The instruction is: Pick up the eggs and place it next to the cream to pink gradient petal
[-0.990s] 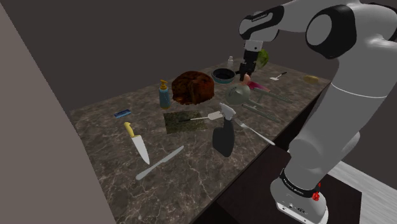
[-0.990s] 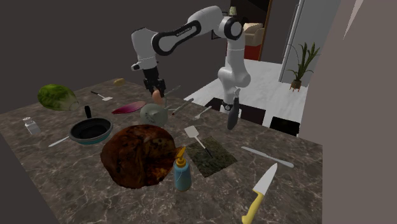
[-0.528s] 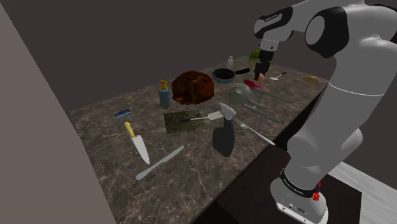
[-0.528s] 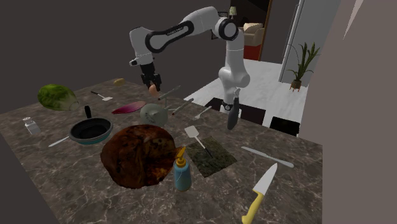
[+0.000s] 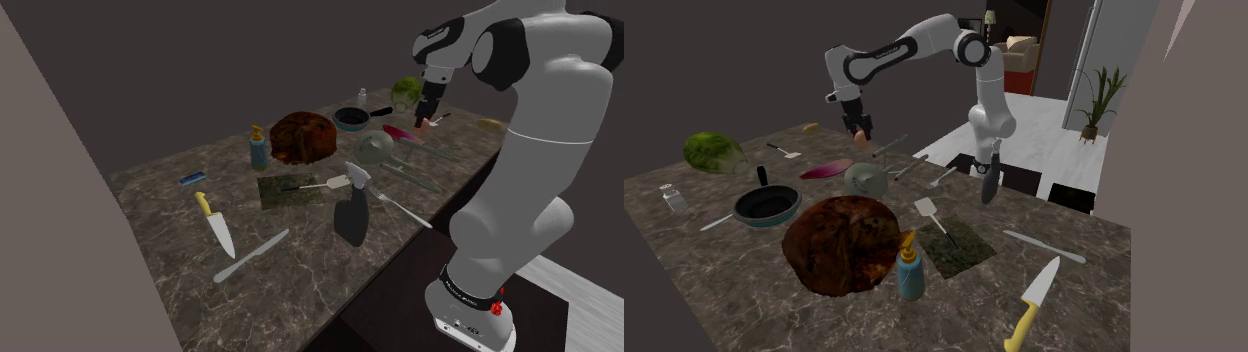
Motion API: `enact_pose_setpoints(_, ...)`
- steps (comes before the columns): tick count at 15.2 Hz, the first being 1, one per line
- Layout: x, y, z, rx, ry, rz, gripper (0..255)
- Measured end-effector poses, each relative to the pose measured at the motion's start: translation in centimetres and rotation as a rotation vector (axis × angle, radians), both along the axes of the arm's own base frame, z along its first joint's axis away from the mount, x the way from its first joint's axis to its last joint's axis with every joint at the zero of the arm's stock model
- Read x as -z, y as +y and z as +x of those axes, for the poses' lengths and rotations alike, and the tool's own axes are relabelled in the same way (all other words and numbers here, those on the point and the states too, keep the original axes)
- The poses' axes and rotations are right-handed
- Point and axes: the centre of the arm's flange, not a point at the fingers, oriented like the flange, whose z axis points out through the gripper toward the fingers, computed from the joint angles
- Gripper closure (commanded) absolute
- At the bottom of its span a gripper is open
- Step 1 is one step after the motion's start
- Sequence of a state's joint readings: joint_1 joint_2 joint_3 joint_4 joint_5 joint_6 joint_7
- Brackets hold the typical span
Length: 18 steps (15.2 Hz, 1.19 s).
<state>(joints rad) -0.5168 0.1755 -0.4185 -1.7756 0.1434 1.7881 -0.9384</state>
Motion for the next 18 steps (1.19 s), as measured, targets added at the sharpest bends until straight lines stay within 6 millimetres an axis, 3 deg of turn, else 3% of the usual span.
enact_pose_setpoints(18, 9.5, -0.1, -0.1, -0.001, 0.0, 0.0, 255)
